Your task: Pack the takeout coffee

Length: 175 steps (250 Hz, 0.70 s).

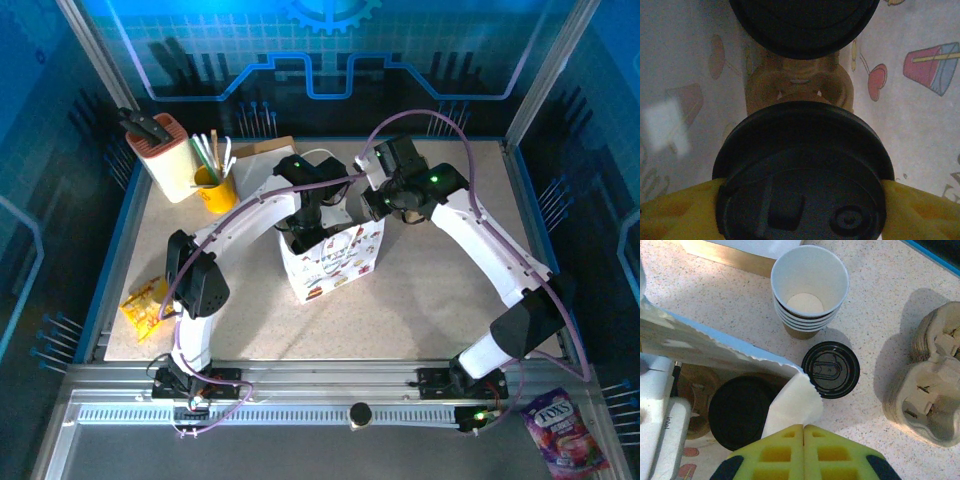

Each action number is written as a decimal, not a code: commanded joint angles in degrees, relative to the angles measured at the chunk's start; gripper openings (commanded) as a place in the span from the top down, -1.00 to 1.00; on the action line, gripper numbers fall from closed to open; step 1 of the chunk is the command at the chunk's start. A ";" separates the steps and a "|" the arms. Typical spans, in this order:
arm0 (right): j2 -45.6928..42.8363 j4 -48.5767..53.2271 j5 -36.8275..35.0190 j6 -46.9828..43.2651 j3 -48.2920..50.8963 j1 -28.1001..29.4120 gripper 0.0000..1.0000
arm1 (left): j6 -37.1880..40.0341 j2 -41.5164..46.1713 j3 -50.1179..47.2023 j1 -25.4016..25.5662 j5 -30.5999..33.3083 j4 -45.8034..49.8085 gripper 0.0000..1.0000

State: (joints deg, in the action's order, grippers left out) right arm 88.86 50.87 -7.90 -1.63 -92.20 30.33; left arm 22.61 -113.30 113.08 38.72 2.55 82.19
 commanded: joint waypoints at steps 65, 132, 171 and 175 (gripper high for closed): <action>0.96 1.10 1.02 -0.92 0.89 0.06 0.86 | 0.33 0.97 -0.58 -0.71 -0.09 0.55 -0.13; 0.93 1.16 1.05 -0.90 0.93 0.06 0.86 | 0.33 0.30 -0.71 -0.66 -0.14 0.57 -0.12; 1.14 1.15 1.18 -0.91 0.80 0.08 0.86 | 0.27 -0.08 -1.02 -0.68 -0.17 0.49 -0.13; 1.14 1.16 1.21 -0.92 0.80 0.08 0.86 | 0.33 -0.08 -1.08 -0.67 -0.17 0.51 -0.13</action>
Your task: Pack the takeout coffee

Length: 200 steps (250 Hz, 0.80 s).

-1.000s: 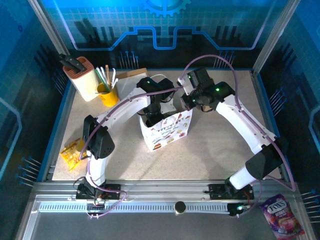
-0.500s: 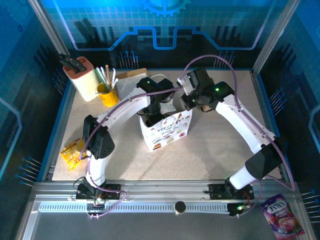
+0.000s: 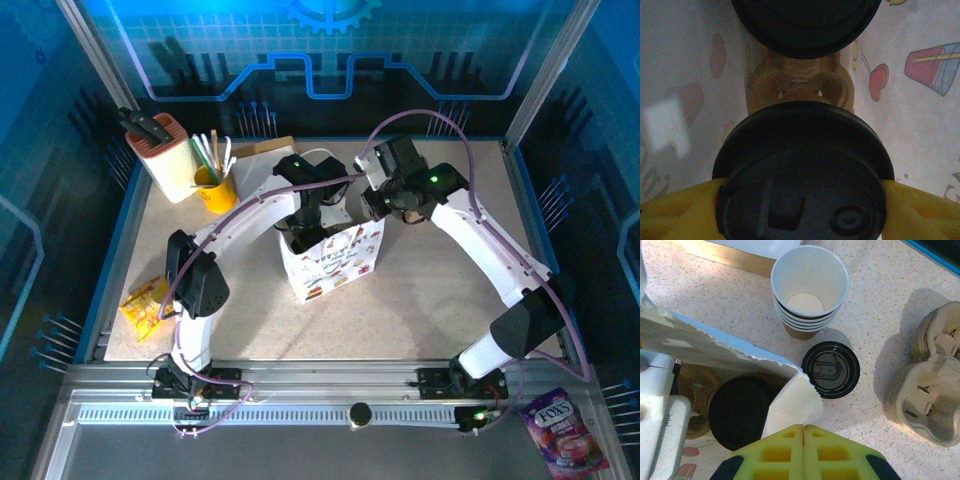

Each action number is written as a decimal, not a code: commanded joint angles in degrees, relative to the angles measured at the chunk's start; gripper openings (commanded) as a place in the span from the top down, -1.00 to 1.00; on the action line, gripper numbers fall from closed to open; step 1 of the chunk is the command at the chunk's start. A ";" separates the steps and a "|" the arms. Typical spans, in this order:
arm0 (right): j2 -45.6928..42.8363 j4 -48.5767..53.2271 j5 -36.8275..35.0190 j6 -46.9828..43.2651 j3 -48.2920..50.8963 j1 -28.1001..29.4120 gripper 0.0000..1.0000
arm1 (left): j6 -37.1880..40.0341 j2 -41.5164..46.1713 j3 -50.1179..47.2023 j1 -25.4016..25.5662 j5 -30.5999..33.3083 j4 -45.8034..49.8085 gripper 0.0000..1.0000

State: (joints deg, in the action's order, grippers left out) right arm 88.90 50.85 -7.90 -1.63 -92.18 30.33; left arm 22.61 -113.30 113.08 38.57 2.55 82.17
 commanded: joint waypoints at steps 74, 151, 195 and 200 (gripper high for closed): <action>0.97 1.27 1.05 -0.90 0.78 0.08 0.85 | 0.33 -0.87 -1.54 -0.51 -0.17 0.35 -0.13; 1.27 1.24 1.26 -0.93 0.70 0.08 0.86 | 0.20 -1.86 -1.88 -0.51 -0.61 -0.11 -0.12; 1.26 1.22 1.27 -0.96 0.78 0.07 0.86 | 0.23 -2.28 -2.01 -0.68 -0.55 -0.24 -0.13; 1.25 1.20 1.28 -0.95 0.78 0.03 0.86 | 0.24 -2.28 -2.03 -0.69 -0.52 -0.23 -0.12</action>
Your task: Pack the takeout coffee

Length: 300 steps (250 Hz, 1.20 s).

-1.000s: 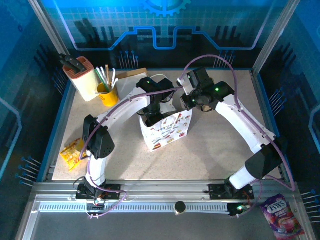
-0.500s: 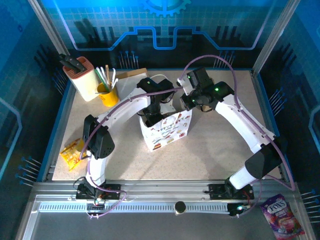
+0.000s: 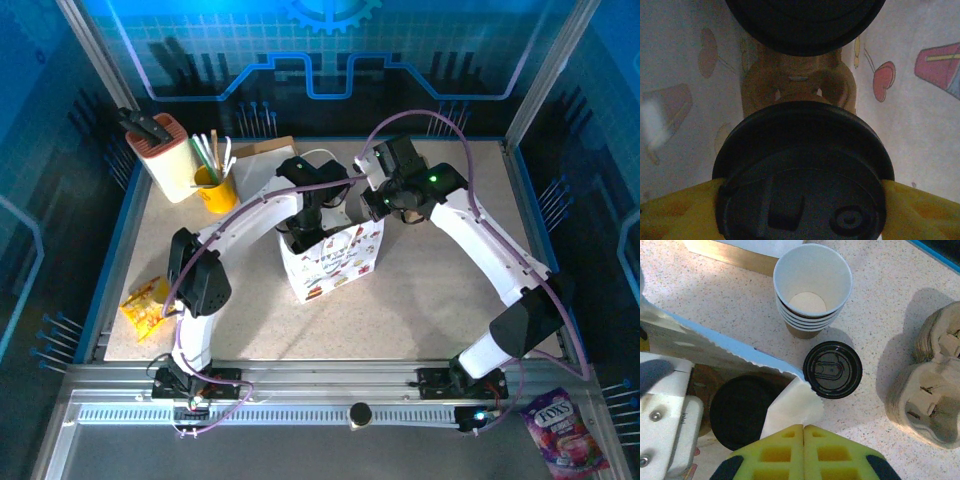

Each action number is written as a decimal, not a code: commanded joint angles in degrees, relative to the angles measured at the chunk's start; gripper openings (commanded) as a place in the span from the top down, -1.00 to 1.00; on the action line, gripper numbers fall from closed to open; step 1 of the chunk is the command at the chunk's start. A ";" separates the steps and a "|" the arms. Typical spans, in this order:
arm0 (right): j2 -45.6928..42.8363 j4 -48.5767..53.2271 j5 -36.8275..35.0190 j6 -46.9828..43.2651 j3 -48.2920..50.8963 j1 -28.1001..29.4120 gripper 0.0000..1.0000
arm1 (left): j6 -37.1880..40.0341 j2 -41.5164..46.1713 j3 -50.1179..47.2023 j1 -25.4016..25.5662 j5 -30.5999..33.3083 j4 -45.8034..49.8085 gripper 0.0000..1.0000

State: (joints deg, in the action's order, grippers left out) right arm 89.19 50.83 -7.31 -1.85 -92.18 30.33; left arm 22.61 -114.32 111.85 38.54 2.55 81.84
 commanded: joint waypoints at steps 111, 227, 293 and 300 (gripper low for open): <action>1.28 1.54 0.91 -0.79 0.51 0.00 0.86 | 0.26 -1.25 -0.71 -0.76 -0.45 0.07 -0.13; 1.60 1.52 1.01 -0.84 0.38 0.00 0.86 | 0.34 -1.22 -0.52 -0.75 -0.39 0.09 -0.13; 1.49 1.50 0.96 -0.87 0.58 0.00 0.86 | 0.24 -1.34 -0.65 -0.75 -0.46 0.15 -0.13; 1.51 1.55 0.98 -0.88 0.60 0.01 0.86 | 0.24 -1.39 -0.59 -0.75 -0.42 0.14 -0.13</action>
State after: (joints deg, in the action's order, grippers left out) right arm 89.62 50.85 -7.07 -2.00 -92.18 30.33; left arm 22.61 -114.72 111.35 38.28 2.55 81.71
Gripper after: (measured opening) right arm 0.073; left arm 0.672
